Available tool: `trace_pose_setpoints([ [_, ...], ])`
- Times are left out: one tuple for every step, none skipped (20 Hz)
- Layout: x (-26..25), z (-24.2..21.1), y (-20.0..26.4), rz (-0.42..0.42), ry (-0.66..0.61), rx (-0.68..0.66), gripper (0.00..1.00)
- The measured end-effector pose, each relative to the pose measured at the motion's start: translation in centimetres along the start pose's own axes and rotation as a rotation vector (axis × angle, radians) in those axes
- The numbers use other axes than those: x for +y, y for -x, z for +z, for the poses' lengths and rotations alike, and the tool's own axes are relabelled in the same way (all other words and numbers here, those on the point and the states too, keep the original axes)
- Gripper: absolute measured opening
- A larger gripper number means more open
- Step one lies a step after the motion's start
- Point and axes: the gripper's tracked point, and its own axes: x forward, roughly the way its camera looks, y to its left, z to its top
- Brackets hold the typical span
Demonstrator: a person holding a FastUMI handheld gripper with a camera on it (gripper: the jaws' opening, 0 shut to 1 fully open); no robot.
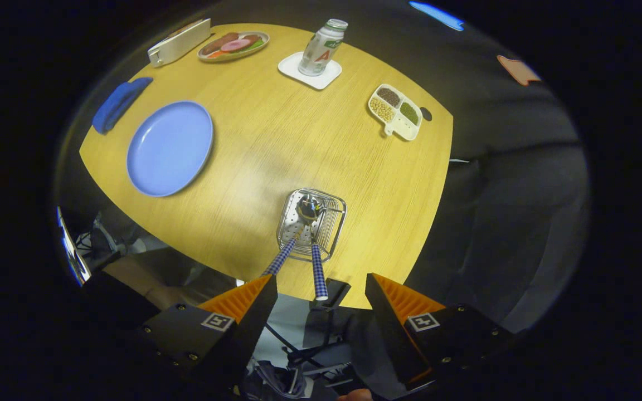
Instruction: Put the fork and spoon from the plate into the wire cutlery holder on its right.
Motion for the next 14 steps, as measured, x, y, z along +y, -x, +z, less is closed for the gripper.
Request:
trace_pose_setpoints([
  [0.6, 0.9, 0.7, -0.001, -0.031, -0.067, 0.97],
  [1.5, 1.9, 1.4, -0.002, -0.058, -0.135, 0.97],
  [2.4, 2.5, 2.0, -0.01, -0.089, -0.198, 0.97],
  [3.3, 3.3, 2.6, -0.015, -0.113, -0.259, 0.97],
  [4.4, 4.5, 3.1, -0.016, -0.14, -0.331, 0.97],
  [5.3, 5.4, 3.6, -0.022, -0.167, -0.389, 0.97],
  [6.1, 6.0, 3.9, -0.029, -0.187, -0.432, 0.97],
  [7.0, 7.0, 4.6, -0.022, -0.213, -0.489, 0.97],
  [8.2, 8.4, 5.3, 0.0, -0.251, -0.568, 0.97],
  [9.1, 9.5, 5.9, 0.019, -0.273, -0.627, 0.97],
  [10.1, 10.3, 6.2, 0.037, -0.285, -0.674, 0.97],
  [11.1, 10.9, 6.5, 0.047, -0.296, -0.703, 0.97],
  [12.0, 11.6, 6.8, 0.056, -0.307, -0.735, 0.97],
  [12.9, 12.4, 7.5, 0.065, -0.318, -0.777, 0.97],
])
